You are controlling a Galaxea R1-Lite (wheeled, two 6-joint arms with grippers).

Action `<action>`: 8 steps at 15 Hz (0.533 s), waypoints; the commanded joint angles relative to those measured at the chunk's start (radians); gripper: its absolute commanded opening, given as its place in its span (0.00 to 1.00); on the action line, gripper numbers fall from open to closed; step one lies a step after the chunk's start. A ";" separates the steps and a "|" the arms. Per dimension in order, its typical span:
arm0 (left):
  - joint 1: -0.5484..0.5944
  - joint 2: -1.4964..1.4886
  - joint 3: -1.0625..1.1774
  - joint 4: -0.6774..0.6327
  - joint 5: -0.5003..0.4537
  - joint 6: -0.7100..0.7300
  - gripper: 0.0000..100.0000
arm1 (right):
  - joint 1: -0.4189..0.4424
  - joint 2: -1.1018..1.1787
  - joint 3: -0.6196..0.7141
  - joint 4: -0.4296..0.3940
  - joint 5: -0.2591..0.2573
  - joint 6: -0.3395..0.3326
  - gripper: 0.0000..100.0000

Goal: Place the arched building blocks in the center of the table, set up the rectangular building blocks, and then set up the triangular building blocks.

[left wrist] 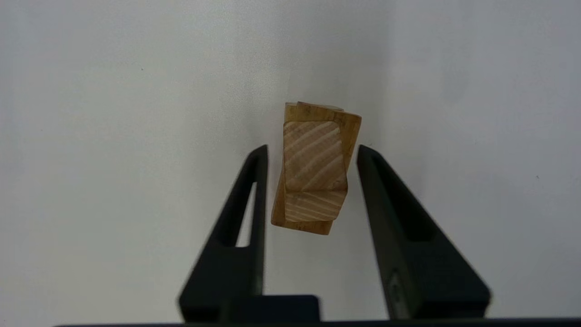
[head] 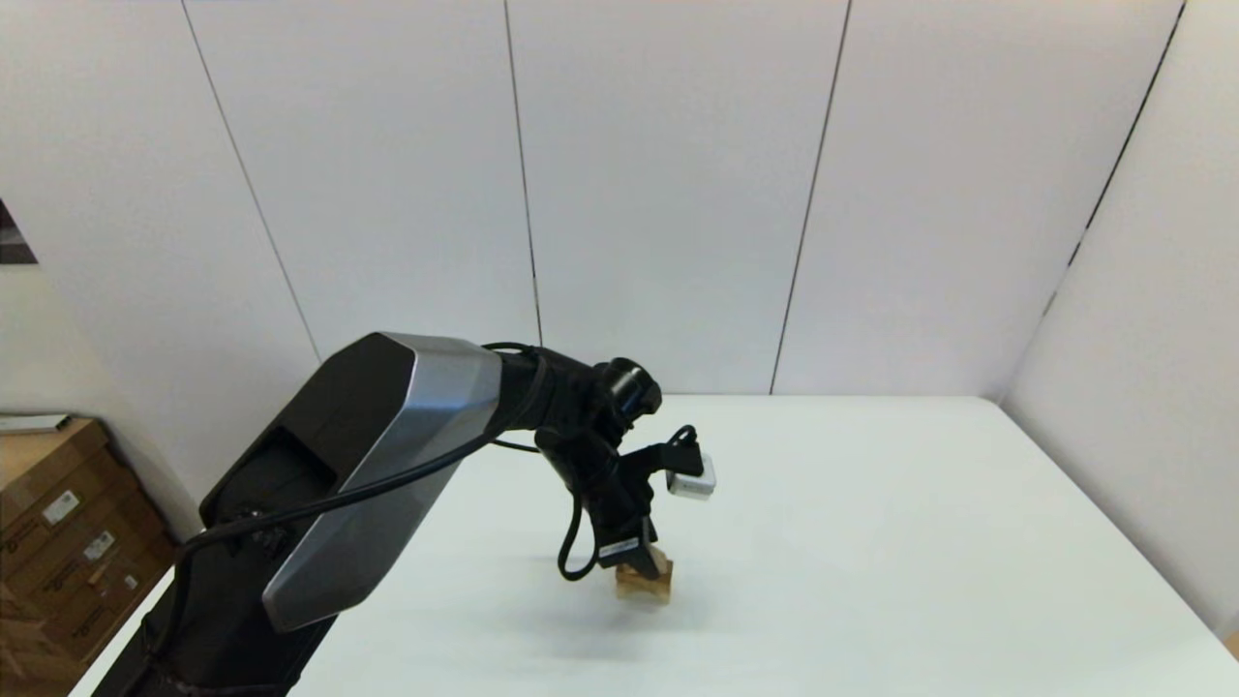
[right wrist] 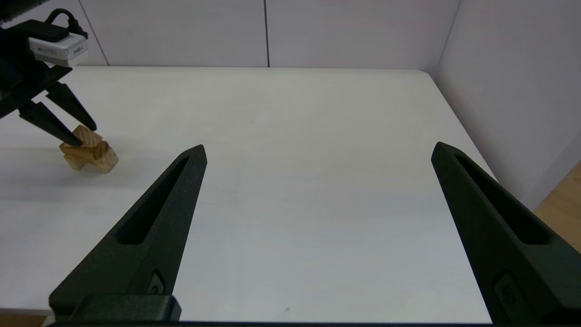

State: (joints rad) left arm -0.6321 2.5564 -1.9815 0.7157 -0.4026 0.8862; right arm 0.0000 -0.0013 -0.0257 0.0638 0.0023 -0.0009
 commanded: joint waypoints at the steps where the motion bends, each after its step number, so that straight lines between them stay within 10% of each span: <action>1: 0.000 0.002 0.000 0.002 -0.002 0.005 1.00 | 0.000 0.001 0.000 0.001 -0.001 -0.001 1.00; 8: 0.006 -0.203 0.000 -0.006 -0.025 -0.087 1.00 | 0.000 0.001 0.000 0.001 0.001 -0.001 1.00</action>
State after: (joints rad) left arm -0.6300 2.4891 -1.9830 0.6917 -0.4136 0.8496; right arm 0.0000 -0.0013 -0.0257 0.0638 0.0023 -0.0013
